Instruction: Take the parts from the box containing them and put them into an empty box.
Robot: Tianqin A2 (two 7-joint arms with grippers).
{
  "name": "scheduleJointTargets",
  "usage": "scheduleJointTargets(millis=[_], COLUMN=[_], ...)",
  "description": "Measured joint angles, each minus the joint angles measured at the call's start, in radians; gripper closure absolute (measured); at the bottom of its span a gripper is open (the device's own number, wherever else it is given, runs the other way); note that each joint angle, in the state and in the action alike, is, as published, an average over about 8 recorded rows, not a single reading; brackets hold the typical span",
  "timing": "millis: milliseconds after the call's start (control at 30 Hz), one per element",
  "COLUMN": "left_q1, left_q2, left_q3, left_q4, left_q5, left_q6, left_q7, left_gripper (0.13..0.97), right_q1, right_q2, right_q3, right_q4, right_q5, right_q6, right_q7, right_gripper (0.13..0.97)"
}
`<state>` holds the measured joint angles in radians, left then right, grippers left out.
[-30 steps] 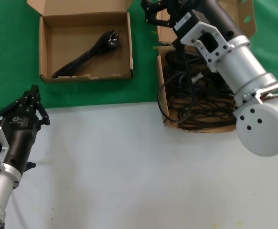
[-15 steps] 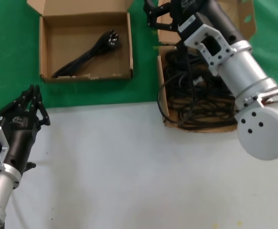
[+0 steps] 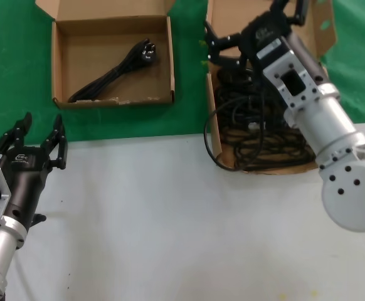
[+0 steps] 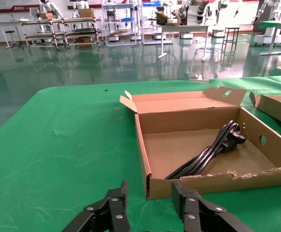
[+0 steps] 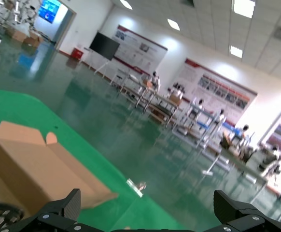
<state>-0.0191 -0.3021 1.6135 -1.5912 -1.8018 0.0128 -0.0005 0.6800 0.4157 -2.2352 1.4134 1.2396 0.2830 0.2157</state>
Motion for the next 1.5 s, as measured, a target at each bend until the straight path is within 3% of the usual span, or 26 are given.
scheduleJointTargets(millis=[200, 333, 600, 900, 1200, 1500], left_q1=[0.002, 0.003, 0.006, 0.009, 0.012, 0.014], left_q2=[0.000, 0.000, 0.001, 0.001, 0.001, 0.002], left_q3=[-0.001, -0.002, -0.004, -0.006, -0.008, -0.010], left_q4=[-0.001, -0.001, -0.003, -0.004, -0.005, -0.007], left_q5=[0.000, 0.000, 0.001, 0.001, 0.001, 0.001], left_q6=[-0.001, -0.002, -0.004, -0.006, -0.008, -0.010], left_q7=[0.000, 0.001, 0.000, 0.000, 0.000, 0.000], left_gripper=[0.679, 0.679, 0.465, 0.289, 0.178, 0.132], right_q1=[-0.069, -0.115, -0.206, -0.309, -0.411, -0.514], right_q2=[-0.012, -0.020, -0.035, -0.052, -0.070, -0.087], right_q3=[0.064, 0.107, 0.192, 0.288, 0.384, 0.480], right_q4=[0.019, 0.031, 0.056, 0.085, 0.113, 0.141], right_q5=[0.057, 0.094, 0.170, 0.254, 0.339, 0.423], right_q6=[-0.029, -0.047, -0.085, -0.128, -0.171, -0.214], right_q7=[-0.022, -0.036, -0.065, -0.098, -0.130, -0.163], right_gripper=[0.129, 0.129, 0.129, 0.129, 0.129, 0.129])
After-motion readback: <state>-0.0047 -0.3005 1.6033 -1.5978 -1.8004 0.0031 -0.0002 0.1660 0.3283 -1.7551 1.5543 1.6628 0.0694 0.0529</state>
